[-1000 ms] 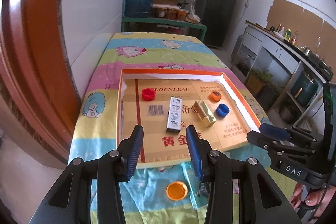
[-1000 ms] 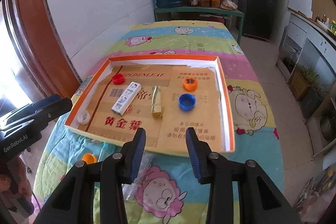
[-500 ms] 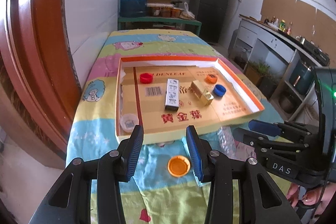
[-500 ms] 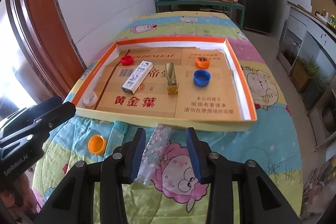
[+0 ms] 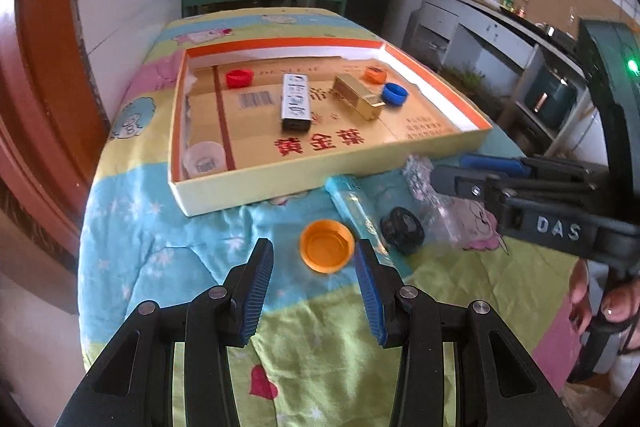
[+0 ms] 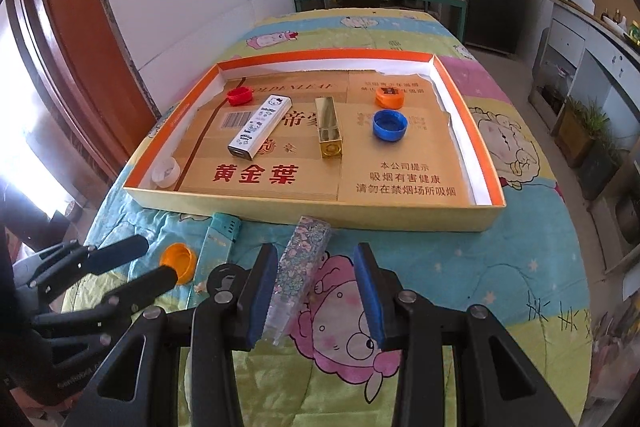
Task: Organize rigid objects
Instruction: 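Grasp the yellow-orange cap with the left gripper while the right gripper grasps the clear patterned tube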
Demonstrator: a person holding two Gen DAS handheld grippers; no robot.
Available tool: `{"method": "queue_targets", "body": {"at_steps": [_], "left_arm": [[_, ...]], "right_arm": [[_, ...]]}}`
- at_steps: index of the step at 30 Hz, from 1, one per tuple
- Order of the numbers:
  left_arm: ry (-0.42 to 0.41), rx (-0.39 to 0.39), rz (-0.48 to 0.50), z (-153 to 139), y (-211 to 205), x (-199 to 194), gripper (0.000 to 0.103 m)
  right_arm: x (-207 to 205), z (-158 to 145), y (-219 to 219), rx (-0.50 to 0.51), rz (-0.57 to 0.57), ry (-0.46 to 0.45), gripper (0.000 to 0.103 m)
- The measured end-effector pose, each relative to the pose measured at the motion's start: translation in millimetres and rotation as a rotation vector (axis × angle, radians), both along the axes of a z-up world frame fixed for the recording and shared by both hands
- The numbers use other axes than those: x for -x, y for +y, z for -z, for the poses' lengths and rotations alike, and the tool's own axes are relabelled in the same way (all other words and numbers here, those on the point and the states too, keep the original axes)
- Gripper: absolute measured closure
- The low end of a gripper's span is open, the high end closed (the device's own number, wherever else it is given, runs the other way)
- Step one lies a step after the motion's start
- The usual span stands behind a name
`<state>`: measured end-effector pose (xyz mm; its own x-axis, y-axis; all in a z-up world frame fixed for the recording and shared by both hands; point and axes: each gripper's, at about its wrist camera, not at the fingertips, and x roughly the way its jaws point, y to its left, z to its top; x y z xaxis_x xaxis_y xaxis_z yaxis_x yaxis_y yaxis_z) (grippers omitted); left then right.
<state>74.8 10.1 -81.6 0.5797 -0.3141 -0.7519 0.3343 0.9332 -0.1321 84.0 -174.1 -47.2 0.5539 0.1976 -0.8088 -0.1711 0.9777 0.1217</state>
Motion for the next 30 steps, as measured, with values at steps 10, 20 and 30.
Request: {"method": "queue_targets", "body": {"at_steps": [10,20,30], "left_arm": [[0.028,-0.026,-0.007,9,-4,-10,0.06],[0.003,-0.095,-0.005,11,-15,-14,0.062],[0.009,-0.028,-0.021,9,-4,-14,0.073]], "right_arm": [[-1,6,1,-0.006,-0.006,0.013,0.063],[-7,16,16,0.026,-0.016,0.036,0.063],[-1,21,25,0.07,-0.044,0.019,0.083]]}}
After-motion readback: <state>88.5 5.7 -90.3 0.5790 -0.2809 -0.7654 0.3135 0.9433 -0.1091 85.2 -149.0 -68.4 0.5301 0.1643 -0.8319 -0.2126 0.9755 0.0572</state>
